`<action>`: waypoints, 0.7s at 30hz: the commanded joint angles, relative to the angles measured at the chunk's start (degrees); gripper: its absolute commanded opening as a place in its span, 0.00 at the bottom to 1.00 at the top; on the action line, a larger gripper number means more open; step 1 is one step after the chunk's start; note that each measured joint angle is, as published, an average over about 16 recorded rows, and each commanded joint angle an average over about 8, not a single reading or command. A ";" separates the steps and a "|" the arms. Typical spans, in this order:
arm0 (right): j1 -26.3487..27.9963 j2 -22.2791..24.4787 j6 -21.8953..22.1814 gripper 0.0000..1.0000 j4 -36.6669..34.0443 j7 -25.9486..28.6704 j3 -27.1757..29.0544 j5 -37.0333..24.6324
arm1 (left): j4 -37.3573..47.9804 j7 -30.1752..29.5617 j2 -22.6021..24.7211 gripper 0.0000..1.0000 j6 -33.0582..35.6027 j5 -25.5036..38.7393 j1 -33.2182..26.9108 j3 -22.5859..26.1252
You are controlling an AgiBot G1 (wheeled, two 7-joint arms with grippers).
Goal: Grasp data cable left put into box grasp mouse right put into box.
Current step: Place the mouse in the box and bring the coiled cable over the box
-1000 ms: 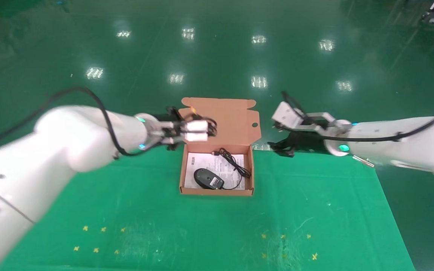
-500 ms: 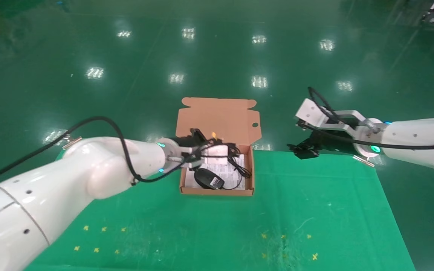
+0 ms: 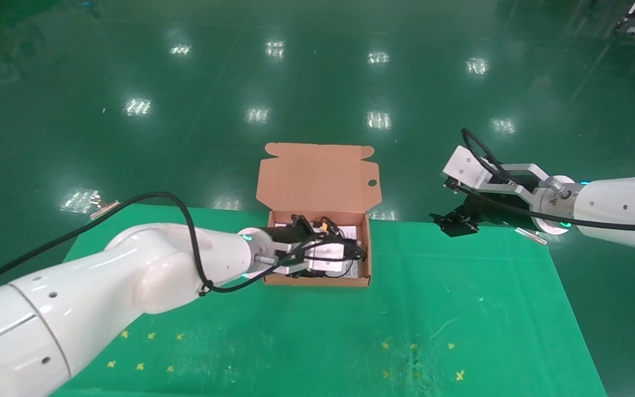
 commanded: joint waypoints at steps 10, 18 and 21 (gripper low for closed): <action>0.20 0.20 -0.06 1.00 0.40 0.26 -0.02 -0.36 | -2.45 -0.20 -1.80 1.00 -0.01 -1.30 -0.15 0.29; 2.11 0.48 -0.17 1.00 1.66 -0.14 0.35 -1.15 | -4.94 -2.05 -4.13 1.00 0.88 -4.01 -1.98 -1.33; 3.69 0.52 -1.16 1.00 2.42 -1.08 0.04 -2.41 | -5.61 -2.66 -5.48 1.00 0.80 -5.28 -3.47 -2.54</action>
